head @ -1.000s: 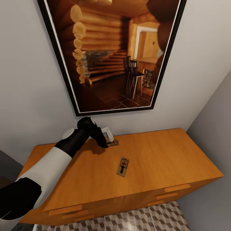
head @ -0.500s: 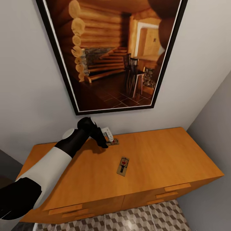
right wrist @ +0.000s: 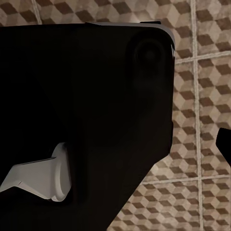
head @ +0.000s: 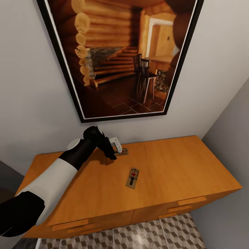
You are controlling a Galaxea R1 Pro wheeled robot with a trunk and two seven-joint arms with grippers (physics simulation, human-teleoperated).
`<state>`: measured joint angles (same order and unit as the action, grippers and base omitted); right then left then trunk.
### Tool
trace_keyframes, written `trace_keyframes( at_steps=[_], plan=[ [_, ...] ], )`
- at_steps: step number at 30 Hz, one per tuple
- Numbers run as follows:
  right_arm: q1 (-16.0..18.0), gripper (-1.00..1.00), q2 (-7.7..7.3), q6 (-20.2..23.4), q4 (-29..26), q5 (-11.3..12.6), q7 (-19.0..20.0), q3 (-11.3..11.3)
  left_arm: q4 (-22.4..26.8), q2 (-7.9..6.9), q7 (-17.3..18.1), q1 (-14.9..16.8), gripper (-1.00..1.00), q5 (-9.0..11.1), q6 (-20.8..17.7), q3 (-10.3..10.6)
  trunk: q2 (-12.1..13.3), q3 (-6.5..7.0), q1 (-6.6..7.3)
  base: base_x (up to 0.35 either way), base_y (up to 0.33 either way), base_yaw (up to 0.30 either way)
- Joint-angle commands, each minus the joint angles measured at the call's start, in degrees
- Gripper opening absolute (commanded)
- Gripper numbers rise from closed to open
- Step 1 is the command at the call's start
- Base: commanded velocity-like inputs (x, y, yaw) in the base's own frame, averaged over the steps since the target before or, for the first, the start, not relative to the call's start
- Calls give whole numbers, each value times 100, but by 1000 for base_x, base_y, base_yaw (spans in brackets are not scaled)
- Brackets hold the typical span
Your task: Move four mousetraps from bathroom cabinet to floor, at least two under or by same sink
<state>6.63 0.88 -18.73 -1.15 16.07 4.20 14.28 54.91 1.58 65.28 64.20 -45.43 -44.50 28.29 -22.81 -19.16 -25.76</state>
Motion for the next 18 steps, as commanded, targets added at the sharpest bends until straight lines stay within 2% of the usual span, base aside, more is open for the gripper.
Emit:
trace_keyframes(
  at_steps=[1,18],
  plan=[
    [5,100,0,-25,9,62,27,31,8,1,47,5,100,-45,-41,1,-10,-17,-3,0,0,0],
    [5,100,23,-26,9,55,25,31,52,9,47,5,100,-45,-41,-21,-10,-110,-3,0,0,0]
  ],
)
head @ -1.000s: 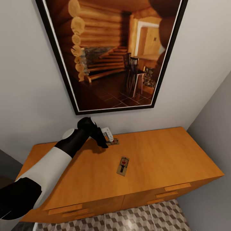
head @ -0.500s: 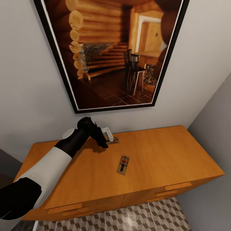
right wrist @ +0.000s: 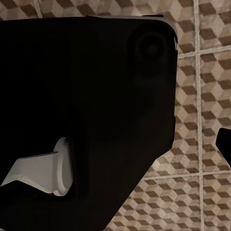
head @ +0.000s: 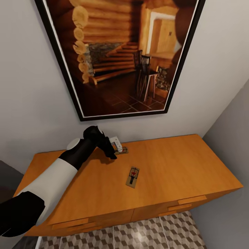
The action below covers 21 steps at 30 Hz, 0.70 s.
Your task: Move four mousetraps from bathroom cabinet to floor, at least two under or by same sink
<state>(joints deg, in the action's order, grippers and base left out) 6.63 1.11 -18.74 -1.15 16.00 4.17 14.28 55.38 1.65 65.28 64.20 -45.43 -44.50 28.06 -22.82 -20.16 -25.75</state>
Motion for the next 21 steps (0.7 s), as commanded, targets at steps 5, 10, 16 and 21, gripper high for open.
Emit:
trace_keyframes(
  at_steps=[5,10,16,21],
  plan=[
    [5,100,13,-30,9,62,27,31,40,2,47,5,100,-44,-41,-2,-10,-13,-3,0,0,0],
    [5,100,17,-31,9,61,27,31,119,2,47,5,100,-44,-41,-29,-10,-14,-3,0,0,0],
    [5,100,19,-33,9,61,27,31,160,2,47,5,100,-44,-41,-84,-10,-14,-3,0,0,0],
    [5,100,13,-31,9,61,29,31,161,2,47,5,100,-44,-41,-89,-10,-14,-3,0,0,0]
  ],
)
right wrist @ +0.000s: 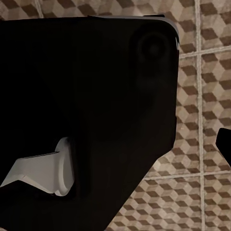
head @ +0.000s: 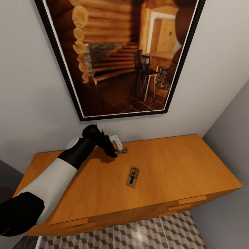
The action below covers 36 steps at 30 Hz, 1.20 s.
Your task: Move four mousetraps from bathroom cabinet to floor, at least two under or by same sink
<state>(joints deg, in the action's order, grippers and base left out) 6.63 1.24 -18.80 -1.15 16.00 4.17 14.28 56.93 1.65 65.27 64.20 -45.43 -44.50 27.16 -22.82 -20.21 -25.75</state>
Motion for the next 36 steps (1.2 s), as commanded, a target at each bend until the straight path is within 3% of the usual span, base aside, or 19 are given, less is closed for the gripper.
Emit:
trace_keyframes(
  at_steps=[1,36],
  plan=[
    [5,100,0,-26,9,61,27,31,5,2,47,5,100,-45,-41,1,-10,-9,-3,0,0,0],
    [5,100,-1,-27,9,61,27,31,120,2,47,5,100,-45,-41,0,-10,-177,-3,0,0,0]
  ],
)
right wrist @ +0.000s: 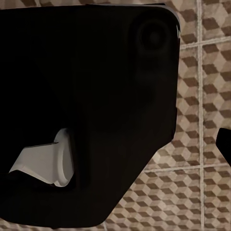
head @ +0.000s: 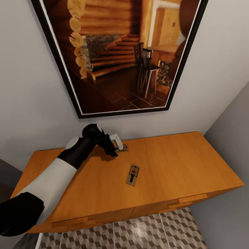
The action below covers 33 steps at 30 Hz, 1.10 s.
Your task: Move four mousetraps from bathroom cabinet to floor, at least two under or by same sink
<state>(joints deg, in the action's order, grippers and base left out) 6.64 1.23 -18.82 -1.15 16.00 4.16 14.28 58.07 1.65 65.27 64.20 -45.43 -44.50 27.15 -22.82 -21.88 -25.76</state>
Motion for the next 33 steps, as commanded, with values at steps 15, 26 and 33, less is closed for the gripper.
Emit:
trace_keyframes(
  at_steps=[15,26,33],
  plan=[
    [4,100,0,-25,9,61,31,31,-3,2,47,5,100,-44,-41,1,-10,-75,-3,0,0,0],
    [4,100,0,-25,9,61,30,31,2,2,47,5,100,-41,-41,1,-10,-77,-3,0,0,0],
    [4,100,0,-25,9,61,31,31,-22,2,47,5,100,-42,-41,1,-10,-77,-3,22,0,0]
  ],
)
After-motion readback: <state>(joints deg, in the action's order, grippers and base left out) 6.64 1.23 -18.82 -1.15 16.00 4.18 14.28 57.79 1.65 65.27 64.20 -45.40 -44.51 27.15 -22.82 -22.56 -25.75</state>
